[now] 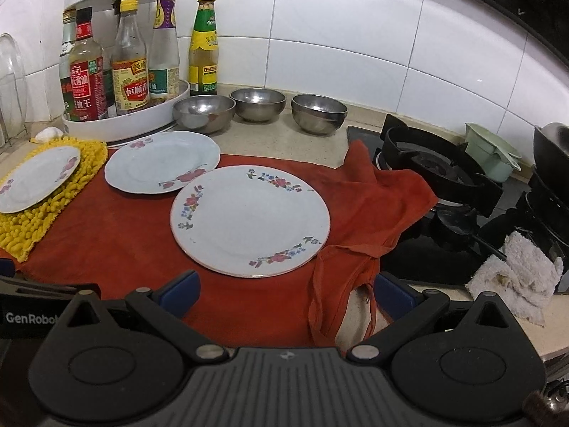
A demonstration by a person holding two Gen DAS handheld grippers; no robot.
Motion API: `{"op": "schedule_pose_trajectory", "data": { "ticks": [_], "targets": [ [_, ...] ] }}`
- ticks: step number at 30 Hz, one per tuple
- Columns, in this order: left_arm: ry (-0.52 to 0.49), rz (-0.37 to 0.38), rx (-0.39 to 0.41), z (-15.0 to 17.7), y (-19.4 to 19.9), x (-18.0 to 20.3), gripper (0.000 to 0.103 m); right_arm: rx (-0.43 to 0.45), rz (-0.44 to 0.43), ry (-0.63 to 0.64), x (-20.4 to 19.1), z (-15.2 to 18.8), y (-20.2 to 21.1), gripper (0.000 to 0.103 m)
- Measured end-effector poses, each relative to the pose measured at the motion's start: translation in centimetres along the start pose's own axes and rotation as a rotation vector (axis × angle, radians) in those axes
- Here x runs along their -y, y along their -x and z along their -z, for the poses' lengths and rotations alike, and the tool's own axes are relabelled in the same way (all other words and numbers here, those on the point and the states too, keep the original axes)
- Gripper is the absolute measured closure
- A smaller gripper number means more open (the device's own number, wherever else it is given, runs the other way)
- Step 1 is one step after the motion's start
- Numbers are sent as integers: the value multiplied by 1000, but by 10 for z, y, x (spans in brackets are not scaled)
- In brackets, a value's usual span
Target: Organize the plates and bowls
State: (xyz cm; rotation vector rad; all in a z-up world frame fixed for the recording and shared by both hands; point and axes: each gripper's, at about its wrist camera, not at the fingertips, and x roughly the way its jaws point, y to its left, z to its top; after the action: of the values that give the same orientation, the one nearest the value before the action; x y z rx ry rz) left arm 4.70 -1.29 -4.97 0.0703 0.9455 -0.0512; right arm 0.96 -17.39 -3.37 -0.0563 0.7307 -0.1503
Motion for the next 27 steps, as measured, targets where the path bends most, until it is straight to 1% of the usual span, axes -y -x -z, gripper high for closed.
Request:
{"op": "schedule_pose_trajectory", "data": {
  "ticks": [11,17,20,22,24,27],
  "targets": [
    [-17,33,-25,-20,-27,13,1,-39,6,-14,12,-13,-30,3],
    [-34,80,-19,-40,-44,22,1,-52,1,-29,27,-27,-52,3],
    [-33,93,-27,-51,-56,26,1,-53,0,-53,40,-38,-67,3],
    [-27,116,-33,-59,-64,28,1,-63,-6,-64,48,-44,-79,3],
    [-19,153,-45,-64,-72,31,1,-78,-32,-79,56,-48,-90,3],
    [-2,205,-71,-71,-84,35,2,-116,-106,-120,68,-55,-108,4]
  ]
}}
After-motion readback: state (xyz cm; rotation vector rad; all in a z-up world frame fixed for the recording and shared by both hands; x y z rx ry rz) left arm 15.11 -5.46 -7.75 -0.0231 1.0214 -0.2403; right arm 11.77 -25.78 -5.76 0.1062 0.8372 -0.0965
